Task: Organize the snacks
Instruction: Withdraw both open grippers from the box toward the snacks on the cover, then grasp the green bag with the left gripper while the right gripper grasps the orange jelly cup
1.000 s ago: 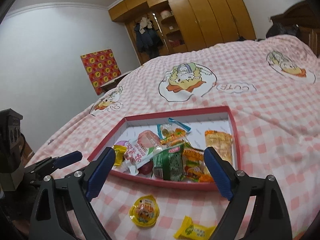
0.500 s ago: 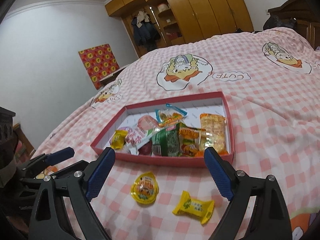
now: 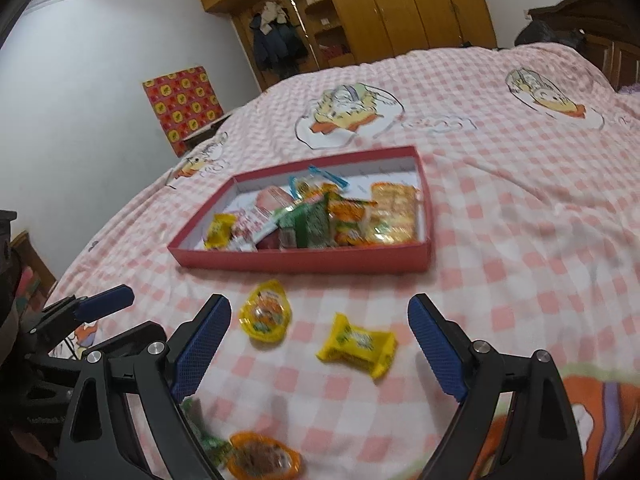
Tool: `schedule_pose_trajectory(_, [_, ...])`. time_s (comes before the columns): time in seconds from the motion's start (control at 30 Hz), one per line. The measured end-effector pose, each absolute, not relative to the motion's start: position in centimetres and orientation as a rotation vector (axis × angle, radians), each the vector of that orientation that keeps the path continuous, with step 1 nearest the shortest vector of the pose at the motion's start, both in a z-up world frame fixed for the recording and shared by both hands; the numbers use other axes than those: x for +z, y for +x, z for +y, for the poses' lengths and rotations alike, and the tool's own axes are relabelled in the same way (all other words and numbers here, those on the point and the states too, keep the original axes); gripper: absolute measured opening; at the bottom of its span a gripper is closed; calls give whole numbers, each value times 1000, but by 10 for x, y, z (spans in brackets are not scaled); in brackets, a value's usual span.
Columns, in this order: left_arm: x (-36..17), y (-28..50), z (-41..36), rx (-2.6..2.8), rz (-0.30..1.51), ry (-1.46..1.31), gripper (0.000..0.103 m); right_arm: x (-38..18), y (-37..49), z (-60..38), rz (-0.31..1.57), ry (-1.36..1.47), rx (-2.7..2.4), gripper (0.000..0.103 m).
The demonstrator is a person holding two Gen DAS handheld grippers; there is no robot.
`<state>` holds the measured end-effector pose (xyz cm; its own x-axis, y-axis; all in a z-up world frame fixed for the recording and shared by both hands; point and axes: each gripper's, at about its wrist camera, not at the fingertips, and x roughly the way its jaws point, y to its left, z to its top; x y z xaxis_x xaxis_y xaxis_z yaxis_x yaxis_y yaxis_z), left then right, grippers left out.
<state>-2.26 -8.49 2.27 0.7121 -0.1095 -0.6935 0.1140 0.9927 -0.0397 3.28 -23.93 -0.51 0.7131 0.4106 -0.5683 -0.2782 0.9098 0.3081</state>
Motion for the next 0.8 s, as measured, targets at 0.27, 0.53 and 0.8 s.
schedule_pose_trajectory(0.27, [5,-40,-94,-133,851,-9,82,-15,11,-259,743,261,354,92])
schedule_pose_trajectory(0.53, [-17,-61,-112,-143,939,-8,82,-9,-16,-262,746,253,330,92])
schedule_pose_trajectory(0.8, [-18,-65,-95,-88,911,-87,48,-20,-22,-239,838,195,416,87])
